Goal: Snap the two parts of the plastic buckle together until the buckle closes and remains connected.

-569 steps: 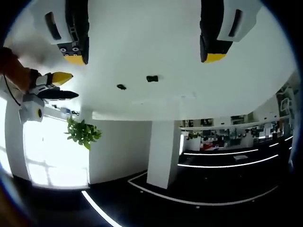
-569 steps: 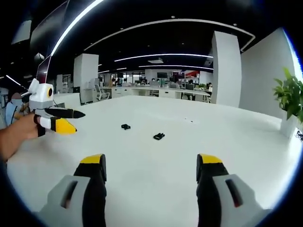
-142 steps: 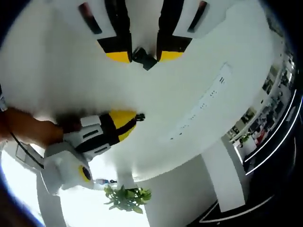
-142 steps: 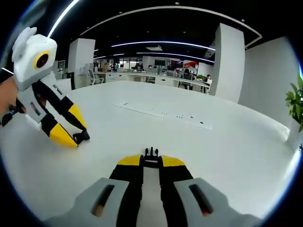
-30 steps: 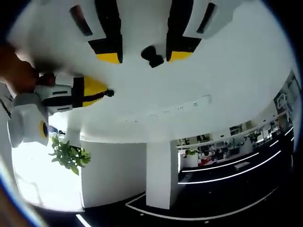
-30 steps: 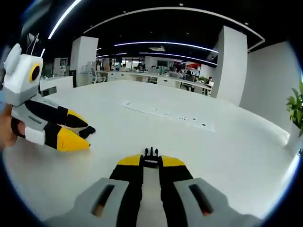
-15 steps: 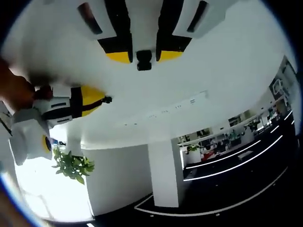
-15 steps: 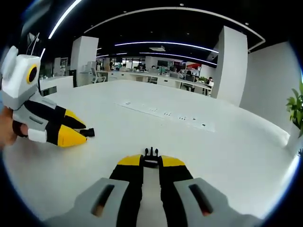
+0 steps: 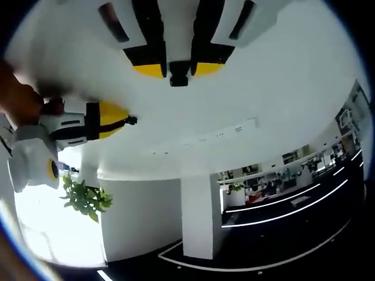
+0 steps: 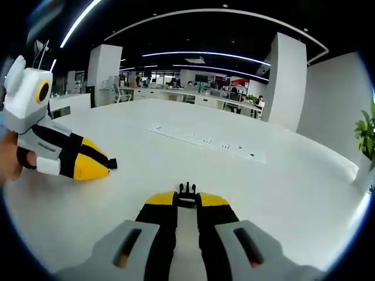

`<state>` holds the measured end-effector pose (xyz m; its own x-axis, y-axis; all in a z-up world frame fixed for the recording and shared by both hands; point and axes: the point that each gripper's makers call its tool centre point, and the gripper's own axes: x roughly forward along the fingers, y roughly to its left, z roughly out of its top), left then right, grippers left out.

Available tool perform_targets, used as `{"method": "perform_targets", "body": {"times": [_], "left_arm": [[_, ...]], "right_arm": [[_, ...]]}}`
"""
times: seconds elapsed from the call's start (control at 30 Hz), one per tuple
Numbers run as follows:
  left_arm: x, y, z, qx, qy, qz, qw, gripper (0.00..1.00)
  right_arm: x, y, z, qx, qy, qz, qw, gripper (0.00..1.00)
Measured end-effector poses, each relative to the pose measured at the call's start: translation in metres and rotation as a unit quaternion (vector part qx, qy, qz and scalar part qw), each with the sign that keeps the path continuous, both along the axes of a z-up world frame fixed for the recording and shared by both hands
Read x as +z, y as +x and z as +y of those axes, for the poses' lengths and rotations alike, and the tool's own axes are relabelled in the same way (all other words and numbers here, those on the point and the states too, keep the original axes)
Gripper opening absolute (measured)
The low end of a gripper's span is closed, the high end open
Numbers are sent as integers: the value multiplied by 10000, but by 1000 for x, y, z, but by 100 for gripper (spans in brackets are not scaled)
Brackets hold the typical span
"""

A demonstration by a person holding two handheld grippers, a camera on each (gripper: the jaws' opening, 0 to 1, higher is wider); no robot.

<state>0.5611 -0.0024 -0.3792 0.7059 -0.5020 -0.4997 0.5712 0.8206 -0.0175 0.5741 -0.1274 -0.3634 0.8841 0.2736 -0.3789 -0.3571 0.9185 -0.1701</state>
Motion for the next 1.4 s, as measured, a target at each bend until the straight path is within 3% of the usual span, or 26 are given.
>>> {"method": "perform_targets", "body": {"times": [0.6,1.23,1.4], "left_arm": [[8,-17,-5,-170,74,-160,9997,12],[6,-4,-9,-324,89,-173,9993,12],[5,-3,-8,-337,-130,-43,9993,11]], "right_arm": [[0,5,0,14,-1,-1,10000,12],[-1,12,-2,34,-9,-6,10000,12],[-1,12,-1,41,-6,-6,10000,12]]}}
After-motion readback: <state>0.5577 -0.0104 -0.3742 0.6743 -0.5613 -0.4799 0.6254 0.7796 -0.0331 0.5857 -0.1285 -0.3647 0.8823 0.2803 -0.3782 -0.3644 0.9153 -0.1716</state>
